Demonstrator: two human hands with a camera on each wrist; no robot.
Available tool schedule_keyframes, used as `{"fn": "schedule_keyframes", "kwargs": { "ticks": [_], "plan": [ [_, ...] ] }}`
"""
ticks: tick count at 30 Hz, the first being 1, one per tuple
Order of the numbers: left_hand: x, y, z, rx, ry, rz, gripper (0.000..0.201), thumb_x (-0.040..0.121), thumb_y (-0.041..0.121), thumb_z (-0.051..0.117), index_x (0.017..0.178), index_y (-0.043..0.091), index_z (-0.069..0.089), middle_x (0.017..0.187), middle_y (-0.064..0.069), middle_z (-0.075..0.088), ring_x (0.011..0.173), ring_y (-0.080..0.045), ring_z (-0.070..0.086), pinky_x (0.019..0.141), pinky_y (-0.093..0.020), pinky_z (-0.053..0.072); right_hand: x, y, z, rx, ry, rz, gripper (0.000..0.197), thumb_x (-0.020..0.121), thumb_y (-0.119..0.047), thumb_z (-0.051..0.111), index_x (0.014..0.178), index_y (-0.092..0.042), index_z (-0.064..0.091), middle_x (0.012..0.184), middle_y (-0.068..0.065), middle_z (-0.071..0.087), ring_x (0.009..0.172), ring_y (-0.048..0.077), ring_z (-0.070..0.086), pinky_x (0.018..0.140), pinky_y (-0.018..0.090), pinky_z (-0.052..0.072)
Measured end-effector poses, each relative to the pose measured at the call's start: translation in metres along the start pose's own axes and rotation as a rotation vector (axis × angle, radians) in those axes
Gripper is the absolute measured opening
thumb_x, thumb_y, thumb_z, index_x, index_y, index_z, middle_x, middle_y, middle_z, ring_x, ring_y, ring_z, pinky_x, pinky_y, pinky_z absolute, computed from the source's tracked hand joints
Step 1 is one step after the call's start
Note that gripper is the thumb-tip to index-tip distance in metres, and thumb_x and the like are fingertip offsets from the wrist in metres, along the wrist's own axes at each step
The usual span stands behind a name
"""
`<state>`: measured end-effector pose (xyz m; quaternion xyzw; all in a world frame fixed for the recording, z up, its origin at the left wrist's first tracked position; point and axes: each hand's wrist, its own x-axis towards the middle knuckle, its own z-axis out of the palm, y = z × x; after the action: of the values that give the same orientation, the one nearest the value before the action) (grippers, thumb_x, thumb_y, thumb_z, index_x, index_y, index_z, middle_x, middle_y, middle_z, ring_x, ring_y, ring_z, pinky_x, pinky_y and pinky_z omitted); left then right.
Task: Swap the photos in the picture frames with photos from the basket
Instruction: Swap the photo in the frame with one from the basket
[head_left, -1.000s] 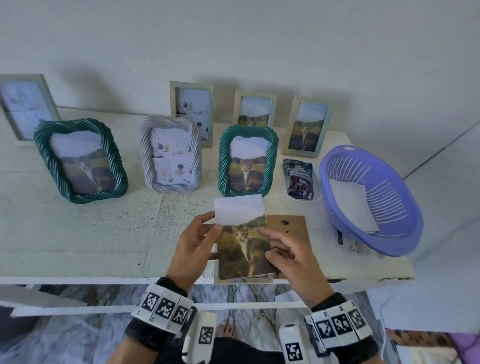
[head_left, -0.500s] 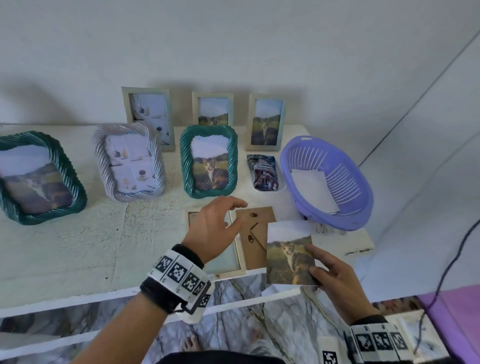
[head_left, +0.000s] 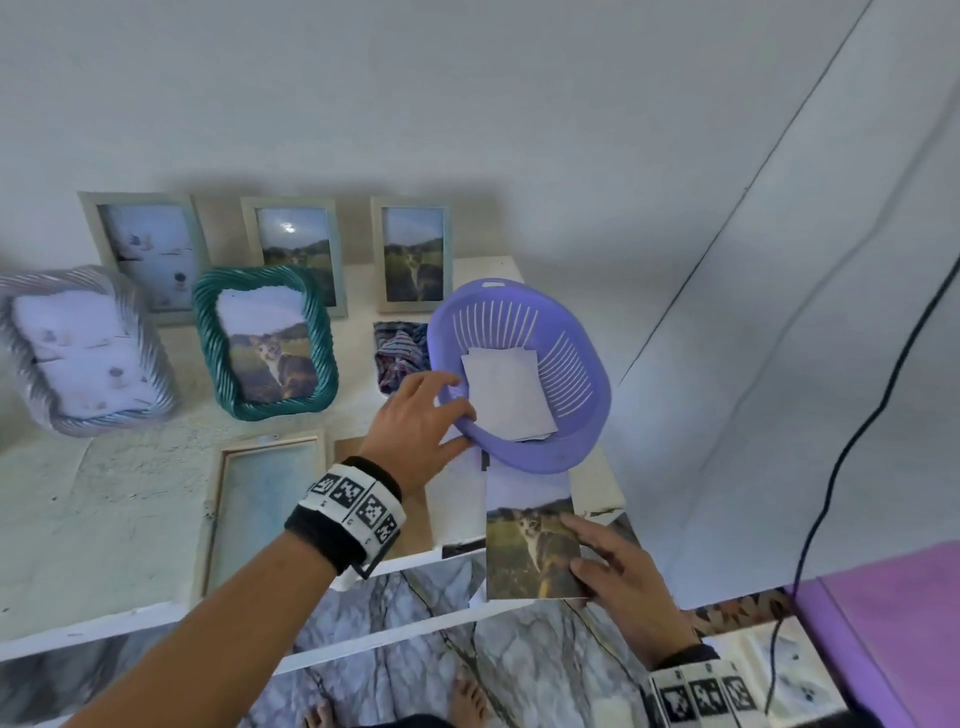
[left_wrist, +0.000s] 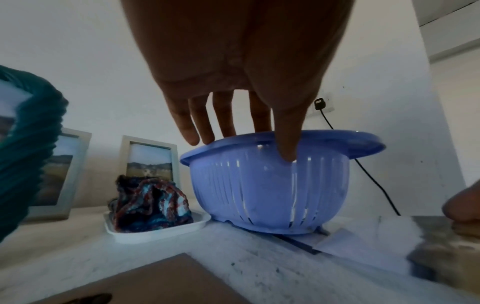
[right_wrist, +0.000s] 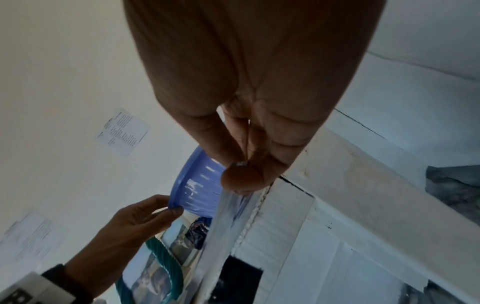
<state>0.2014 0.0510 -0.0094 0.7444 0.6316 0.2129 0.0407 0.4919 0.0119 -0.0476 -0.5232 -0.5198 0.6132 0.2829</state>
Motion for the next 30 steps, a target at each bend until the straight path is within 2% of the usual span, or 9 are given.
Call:
{"fn": "schedule_keyframes", "kwargs": {
  "ticks": [5, 8, 10, 13, 16, 19, 24, 28, 30],
  "plan": [
    [0.006, -0.001, -0.008, -0.127, 0.072, -0.099, 0.027, 0.082, 0.032, 0.076, 0.107, 0.022, 0.070, 0.127, -0.009, 0.056, 0.114, -0.033, 0.054, 0.090, -0.047, 0.049, 0.023, -0.022, -0.016, -0.173, 0.008, -0.087, 0.035, 0.092, 0.005, 0.055, 0.120, -0.013, 0.066, 0.073, 0.008, 0.056, 0.063, 0.010, 0.060, 0.058, 0.024, 0.055],
    [0.013, 0.000, -0.013, -0.171, 0.081, -0.111, 0.028, 0.083, 0.032, 0.074, 0.108, 0.022, 0.070, 0.127, -0.007, 0.055, 0.115, -0.029, 0.054, 0.092, -0.044, 0.048, 0.047, -0.037, -0.017, -0.372, -0.005, -0.100, 0.031, 0.094, -0.004, 0.056, 0.122, -0.016, 0.064, 0.069, 0.012, 0.060, 0.052, 0.013, 0.062, 0.058, 0.025, 0.054],
    [0.016, 0.000, -0.014, -0.186, 0.089, -0.119, 0.028, 0.083, 0.035, 0.073, 0.108, 0.023, 0.069, 0.126, -0.005, 0.055, 0.115, -0.026, 0.055, 0.092, -0.044, 0.050, 0.065, -0.045, -0.016, -0.548, -0.012, -0.142, 0.030, 0.094, -0.014, 0.057, 0.122, -0.023, 0.062, 0.072, 0.009, 0.062, 0.055, 0.012, 0.059, 0.061, 0.024, 0.052],
    [0.017, 0.001, -0.014, -0.193, 0.097, -0.124, 0.027, 0.083, 0.033, 0.074, 0.108, 0.024, 0.070, 0.125, -0.005, 0.056, 0.114, -0.026, 0.056, 0.090, -0.042, 0.051, 0.092, -0.056, -0.012, -0.784, -0.036, -0.208, 0.033, 0.095, -0.020, 0.056, 0.127, -0.023, 0.060, 0.092, -0.003, 0.062, 0.077, 0.010, 0.055, 0.074, 0.020, 0.040],
    [0.015, 0.003, -0.014, -0.183, 0.093, -0.124, 0.028, 0.082, 0.032, 0.075, 0.108, 0.023, 0.070, 0.126, -0.006, 0.056, 0.113, -0.025, 0.057, 0.090, -0.041, 0.050, 0.107, -0.064, -0.008, -0.921, -0.068, -0.224, 0.034, 0.096, -0.020, 0.054, 0.129, -0.019, 0.059, 0.113, 0.004, 0.066, 0.093, 0.017, 0.059, 0.080, 0.020, 0.039],
    [0.010, 0.005, -0.013, -0.175, 0.077, -0.131, 0.028, 0.082, 0.031, 0.075, 0.108, 0.022, 0.070, 0.128, -0.005, 0.056, 0.115, -0.025, 0.055, 0.092, -0.042, 0.049, 0.112, -0.063, -0.007, -0.969, -0.068, -0.226, 0.027, 0.096, -0.021, 0.054, 0.121, -0.014, 0.062, 0.107, 0.008, 0.067, 0.088, 0.022, 0.058, 0.074, 0.021, 0.037],
    [0.000, 0.010, -0.006, -0.167, 0.073, -0.156, 0.030, 0.080, 0.028, 0.078, 0.108, 0.021, 0.070, 0.131, -0.007, 0.054, 0.115, -0.027, 0.056, 0.090, -0.045, 0.051, 0.114, -0.055, -0.023, -0.847, -0.053, -0.165, 0.020, 0.094, -0.021, 0.055, 0.110, -0.013, 0.064, 0.072, 0.000, 0.058, 0.066, 0.013, 0.055, 0.066, 0.026, 0.041],
    [-0.011, 0.011, 0.004, -0.165, 0.077, -0.142, 0.029, 0.079, 0.030, 0.078, 0.106, 0.022, 0.070, 0.133, -0.007, 0.052, 0.116, -0.028, 0.056, 0.088, -0.044, 0.053, 0.110, -0.072, -0.058, -0.793, 0.089, -0.193, 0.020, 0.096, -0.022, 0.054, 0.111, -0.020, 0.068, 0.078, 0.000, 0.066, 0.068, 0.008, 0.060, 0.066, 0.011, 0.043],
    [-0.016, 0.012, 0.008, -0.161, 0.078, -0.128, 0.030, 0.079, 0.030, 0.079, 0.106, 0.022, 0.069, 0.133, -0.006, 0.051, 0.116, -0.028, 0.056, 0.086, -0.044, 0.054, 0.109, -0.102, -0.069, -0.808, 0.162, -0.298, 0.017, 0.096, -0.021, 0.056, 0.107, -0.021, 0.068, 0.072, -0.003, 0.065, 0.069, 0.009, 0.062, 0.074, 0.017, 0.048]
  ]
}}
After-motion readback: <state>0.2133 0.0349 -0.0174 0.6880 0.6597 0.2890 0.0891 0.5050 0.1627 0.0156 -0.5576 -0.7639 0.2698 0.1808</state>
